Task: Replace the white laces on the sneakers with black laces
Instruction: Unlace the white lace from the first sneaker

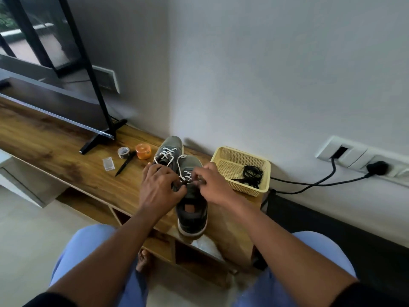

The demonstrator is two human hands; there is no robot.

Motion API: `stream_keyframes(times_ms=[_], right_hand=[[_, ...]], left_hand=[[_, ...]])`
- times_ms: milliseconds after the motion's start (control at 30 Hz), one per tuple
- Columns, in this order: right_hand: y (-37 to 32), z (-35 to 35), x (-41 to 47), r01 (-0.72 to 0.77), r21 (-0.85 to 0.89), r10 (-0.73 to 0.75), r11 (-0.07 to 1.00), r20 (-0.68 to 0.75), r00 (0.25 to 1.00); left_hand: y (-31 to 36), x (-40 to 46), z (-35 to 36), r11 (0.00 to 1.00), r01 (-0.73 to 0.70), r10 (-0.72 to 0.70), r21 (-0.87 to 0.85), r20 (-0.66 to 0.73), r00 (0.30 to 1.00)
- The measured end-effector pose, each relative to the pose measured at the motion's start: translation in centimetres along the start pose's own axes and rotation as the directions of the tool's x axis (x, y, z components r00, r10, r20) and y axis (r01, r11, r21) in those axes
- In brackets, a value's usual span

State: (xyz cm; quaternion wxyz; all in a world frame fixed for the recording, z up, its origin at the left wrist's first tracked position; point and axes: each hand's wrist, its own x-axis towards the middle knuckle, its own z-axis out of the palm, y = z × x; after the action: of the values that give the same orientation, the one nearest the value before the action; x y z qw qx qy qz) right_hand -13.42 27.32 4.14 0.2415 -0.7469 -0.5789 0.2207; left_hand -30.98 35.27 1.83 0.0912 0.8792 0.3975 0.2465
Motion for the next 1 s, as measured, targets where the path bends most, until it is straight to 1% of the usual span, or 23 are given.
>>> stream_keyframes(times_ms=[67,133,200,267,300,367,433,467,567,667,733,833,1000], right_hand=[[0.5,-0.7,-0.3,-0.014,0.108,0.012,0.994,0.02,1.0],[1.2,-1.3,-0.8,-0.015,0.162,0.011,0.987,0.024,1.0],[1.6,-1.6,-1.2,-0.033,0.164,0.027,0.986,0.039,0.999],[1.6,-1.6,-1.3,-0.051,0.13,0.046,0.99,0.039,0.998],[1.4,-1.5,-1.3,-0.048,0.083,0.045,0.995,0.033,0.998],[0.9,-1.2,-1.4,-0.015,-0.107,0.017,0.994,0.017,1.0],[0.3,-0.8,-1.5,0.031,-0.328,-0.045,0.944,-0.035,0.998],[0.0,-0.7,-1.6,0.049,-0.403,-0.083,0.914,-0.066,0.994],[-0.7,-0.3,-1.2,0.103,-0.529,-0.186,0.843,-0.106,0.977],[-0.9,0.1,-0.3,0.15,-0.59,-0.237,0.793,-0.073,0.969],[-0.6,0.4,0.1,0.144,-0.57,-0.223,0.809,-0.071,0.972],[-0.2,0.5,0.7,0.117,-0.48,-0.165,0.87,-0.06,0.984],[-0.8,-2.0,1.9,0.067,-0.241,-0.044,0.968,0.1,0.994]], left_hand=[[0.0,0.1,0.2,0.998,0.055,-0.055,-0.007,-0.013,0.998],[0.0,0.2,0.4,0.994,0.109,-0.109,-0.033,-0.006,0.994],[0.2,0.3,0.5,0.991,0.124,-0.124,-0.045,0.0,0.992],[0.5,0.4,0.7,0.993,0.105,-0.105,-0.053,0.003,0.995],[0.7,0.4,0.8,0.993,0.096,-0.095,-0.069,0.005,0.995],[1.0,0.6,1.0,0.991,0.088,-0.087,-0.103,0.006,0.996],[1.1,0.6,1.0,0.991,0.082,-0.081,-0.108,0.013,0.997],[1.2,0.6,1.1,0.992,0.075,-0.074,-0.102,0.016,0.997],[1.4,0.8,1.0,0.996,0.066,-0.064,-0.064,0.026,0.998],[1.5,1.0,1.1,0.998,0.053,-0.053,-0.035,0.01,0.999],[1.4,1.1,1.2,0.999,0.05,-0.05,-0.013,0.011,0.999],[1.5,1.2,1.3,0.998,0.06,-0.06,0.004,0.004,0.998],[2.0,2.4,0.2,0.991,0.097,-0.104,0.096,0.074,0.992]])
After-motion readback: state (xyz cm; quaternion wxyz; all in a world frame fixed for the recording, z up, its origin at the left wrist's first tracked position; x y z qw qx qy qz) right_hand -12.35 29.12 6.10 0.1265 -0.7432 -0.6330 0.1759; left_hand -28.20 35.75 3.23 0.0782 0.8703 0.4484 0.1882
